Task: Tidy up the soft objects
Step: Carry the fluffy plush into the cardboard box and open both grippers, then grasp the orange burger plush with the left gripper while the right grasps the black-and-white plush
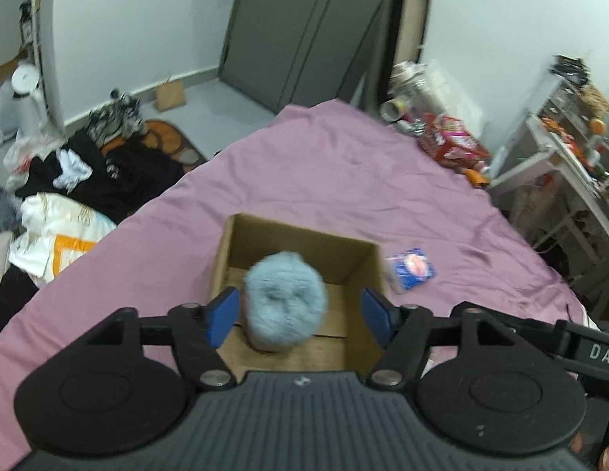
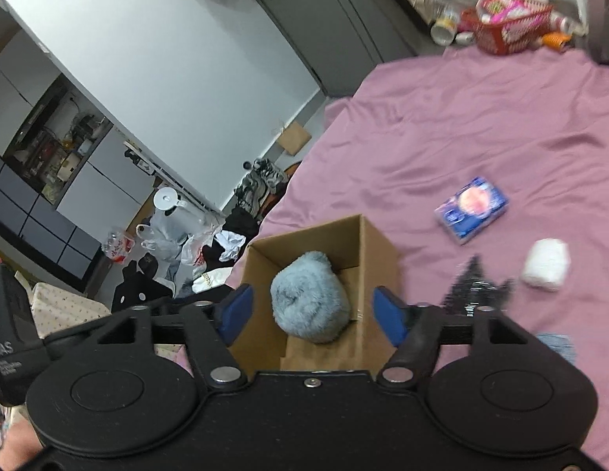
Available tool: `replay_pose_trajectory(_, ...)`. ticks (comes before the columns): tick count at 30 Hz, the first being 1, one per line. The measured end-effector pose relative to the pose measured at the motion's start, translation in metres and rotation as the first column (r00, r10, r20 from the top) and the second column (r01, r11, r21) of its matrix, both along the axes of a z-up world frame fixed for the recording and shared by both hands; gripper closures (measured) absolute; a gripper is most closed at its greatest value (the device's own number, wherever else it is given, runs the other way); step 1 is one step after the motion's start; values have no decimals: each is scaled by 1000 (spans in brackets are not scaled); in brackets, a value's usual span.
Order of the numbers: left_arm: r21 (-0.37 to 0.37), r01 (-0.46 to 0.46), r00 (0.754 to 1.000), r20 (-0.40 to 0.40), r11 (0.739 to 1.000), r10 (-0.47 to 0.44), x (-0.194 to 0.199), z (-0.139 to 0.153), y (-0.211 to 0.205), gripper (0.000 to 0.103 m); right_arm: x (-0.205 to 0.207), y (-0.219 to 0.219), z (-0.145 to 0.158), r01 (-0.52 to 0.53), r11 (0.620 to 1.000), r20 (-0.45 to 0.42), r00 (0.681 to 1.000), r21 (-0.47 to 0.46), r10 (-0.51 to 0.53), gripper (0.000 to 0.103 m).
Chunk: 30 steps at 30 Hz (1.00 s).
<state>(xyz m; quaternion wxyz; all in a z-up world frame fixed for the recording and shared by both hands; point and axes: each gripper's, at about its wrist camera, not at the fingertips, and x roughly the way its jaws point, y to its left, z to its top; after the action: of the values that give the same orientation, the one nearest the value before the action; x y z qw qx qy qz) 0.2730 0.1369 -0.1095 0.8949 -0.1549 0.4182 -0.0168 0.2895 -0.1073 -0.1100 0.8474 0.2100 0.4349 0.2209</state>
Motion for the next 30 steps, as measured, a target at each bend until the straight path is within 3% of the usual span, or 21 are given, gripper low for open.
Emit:
replay_pose_trajectory(2,6,11,1000,18,1000,-12,-11,11,-14,24,-12,-15,11,13,1000,36,999,-1,-13,17)
replay_pose_trajectory(10,28,135,989,56,990,-137,-48,37,-74,23,-50,-67,38,41,999,84,996,-16,-39,5)
replay_pose_trajectory(18,70,141,988,53,988,-145,-75,42,-116,23,-77,-109,42,64,997,104,993,-43,-59,0)
replay_pose_trajectory(23,80,144,989,17,986,-146,-84,35,-133,23,-91,-135,33,89,995,90,992,-40,-85,0)
replay_pose_trajectory(30,105,144,989,29,984,-148,-94,27,-146,23,-105,-161,18,111,993,62,992,-39,-109,0)
